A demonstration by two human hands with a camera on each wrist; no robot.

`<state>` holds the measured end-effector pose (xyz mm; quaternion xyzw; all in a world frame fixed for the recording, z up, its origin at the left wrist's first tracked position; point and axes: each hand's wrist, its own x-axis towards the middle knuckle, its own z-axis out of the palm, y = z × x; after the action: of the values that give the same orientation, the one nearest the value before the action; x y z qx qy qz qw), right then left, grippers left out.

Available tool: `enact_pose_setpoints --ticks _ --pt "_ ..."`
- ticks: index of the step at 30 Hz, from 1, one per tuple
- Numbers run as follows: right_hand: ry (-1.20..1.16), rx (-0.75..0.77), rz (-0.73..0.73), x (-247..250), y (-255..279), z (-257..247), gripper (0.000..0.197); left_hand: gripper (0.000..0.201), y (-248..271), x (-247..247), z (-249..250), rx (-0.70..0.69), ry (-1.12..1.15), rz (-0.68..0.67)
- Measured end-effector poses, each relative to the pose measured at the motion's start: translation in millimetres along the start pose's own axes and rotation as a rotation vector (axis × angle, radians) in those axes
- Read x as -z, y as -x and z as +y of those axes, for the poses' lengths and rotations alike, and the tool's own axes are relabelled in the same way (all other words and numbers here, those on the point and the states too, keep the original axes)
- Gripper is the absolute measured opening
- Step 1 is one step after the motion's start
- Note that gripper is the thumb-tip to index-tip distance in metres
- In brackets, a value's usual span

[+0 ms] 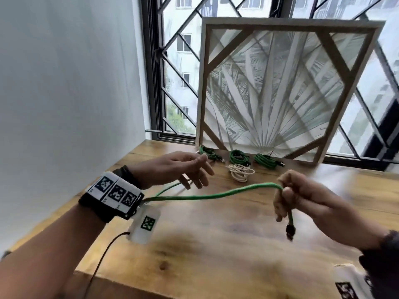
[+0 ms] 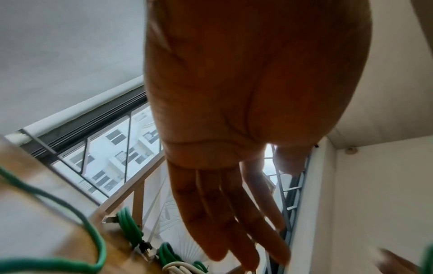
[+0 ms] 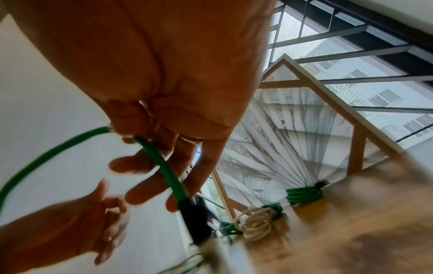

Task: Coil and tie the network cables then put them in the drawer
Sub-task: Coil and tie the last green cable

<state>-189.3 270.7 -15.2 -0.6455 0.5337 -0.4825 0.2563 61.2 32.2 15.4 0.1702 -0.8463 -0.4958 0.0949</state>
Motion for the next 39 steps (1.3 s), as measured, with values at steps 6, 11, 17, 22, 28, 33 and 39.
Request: enact_pose_setpoints --ticks 6,11,17,22,28,33,39 --pt "0.071 0.03 0.292 -0.1 -41.3 -1.4 0.018 0.082 41.6 1.4 23.4 -0.068 0.057 -0.281" --pt "0.169 0.028 0.546 17.7 -68.2 14.6 0.021 0.03 57.5 5.1 18.5 -0.22 0.018 0.008" --pt "0.166 0.064 0.539 18.9 -89.4 25.1 0.035 0.04 37.7 21.9 14.6 -0.267 -0.357 0.664" --pt "0.064 -0.198 0.161 9.9 -93.7 40.7 0.067 0.062 4.8 39.0 8.5 -0.358 -0.617 1.013" --pt "0.064 -0.336 -0.048 1.5 -85.7 42.5 0.079 0.054 -20.2 53.9 -9.8 -0.504 -0.825 1.079" --pt "0.028 -0.374 -0.267 -16.0 -82.2 45.5 0.071 0.041 -31.2 46.7 -21.5 -0.526 -0.776 1.139" --pt "-0.328 -0.366 -0.315 -16.1 -74.9 36.7 0.05 0.038 -36.3 47.6 -37.3 -0.476 -0.752 1.115"
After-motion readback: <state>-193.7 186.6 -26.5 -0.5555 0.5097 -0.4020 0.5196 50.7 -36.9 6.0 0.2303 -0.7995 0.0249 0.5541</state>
